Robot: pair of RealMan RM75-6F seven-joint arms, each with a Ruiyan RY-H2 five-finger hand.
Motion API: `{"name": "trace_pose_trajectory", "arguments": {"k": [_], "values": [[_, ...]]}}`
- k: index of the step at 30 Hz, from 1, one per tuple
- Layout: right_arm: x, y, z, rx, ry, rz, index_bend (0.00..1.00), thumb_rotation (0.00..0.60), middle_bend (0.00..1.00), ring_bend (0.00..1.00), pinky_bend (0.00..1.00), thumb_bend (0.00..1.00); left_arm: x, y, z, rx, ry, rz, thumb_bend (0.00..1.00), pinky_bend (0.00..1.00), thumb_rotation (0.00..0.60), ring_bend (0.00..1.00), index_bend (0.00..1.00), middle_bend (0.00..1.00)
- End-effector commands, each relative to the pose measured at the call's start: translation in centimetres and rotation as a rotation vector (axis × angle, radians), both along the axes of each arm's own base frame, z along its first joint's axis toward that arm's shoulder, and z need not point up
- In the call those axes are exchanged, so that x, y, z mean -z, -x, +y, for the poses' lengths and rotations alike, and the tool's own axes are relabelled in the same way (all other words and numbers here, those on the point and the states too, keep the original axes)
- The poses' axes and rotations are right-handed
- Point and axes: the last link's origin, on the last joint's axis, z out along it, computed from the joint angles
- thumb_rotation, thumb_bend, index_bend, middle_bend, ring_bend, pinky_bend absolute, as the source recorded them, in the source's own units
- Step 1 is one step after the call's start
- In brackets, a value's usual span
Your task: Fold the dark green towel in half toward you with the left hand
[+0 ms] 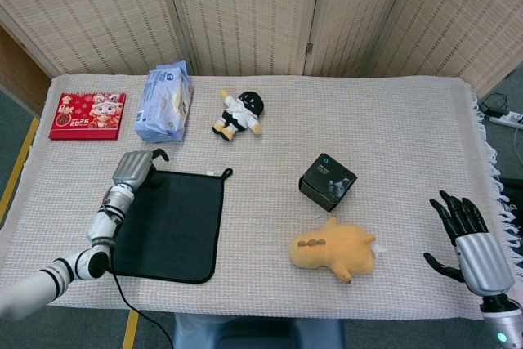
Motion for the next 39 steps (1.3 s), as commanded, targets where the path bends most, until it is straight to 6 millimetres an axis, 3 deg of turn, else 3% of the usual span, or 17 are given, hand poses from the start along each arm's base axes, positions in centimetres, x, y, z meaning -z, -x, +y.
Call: {"name": "trace_pose_trajectory", "arguments": {"k": [1,16,39], "values": [[0.0,0.0,0.0,0.0,0.0,0.0,0.0,0.6,0.0,0.0,0.0,0.27,0.9,-0.2,0.2,0.007,0.01,0.007,0.4,1.0,0.6,1.0,0.39,1.0],[-0.8,0.4,0.1,0.009,0.007,-0.018,0.0,0.6,0.0,0.0,0.0,0.27,3.3,0.5,1.9,-0.039,0.033,0.027,0.41,1.0,0.6,1.0,0.44,1.0],[-1.0,0.8,0.2,0.026,0.01,-0.022,0.0,0.6,0.0,0.0,0.0,0.27,4.5,1.1,2.5,-0.068,0.051,0.033,0.46,1.0,0.6,1.0,0.5,1.0]]}}
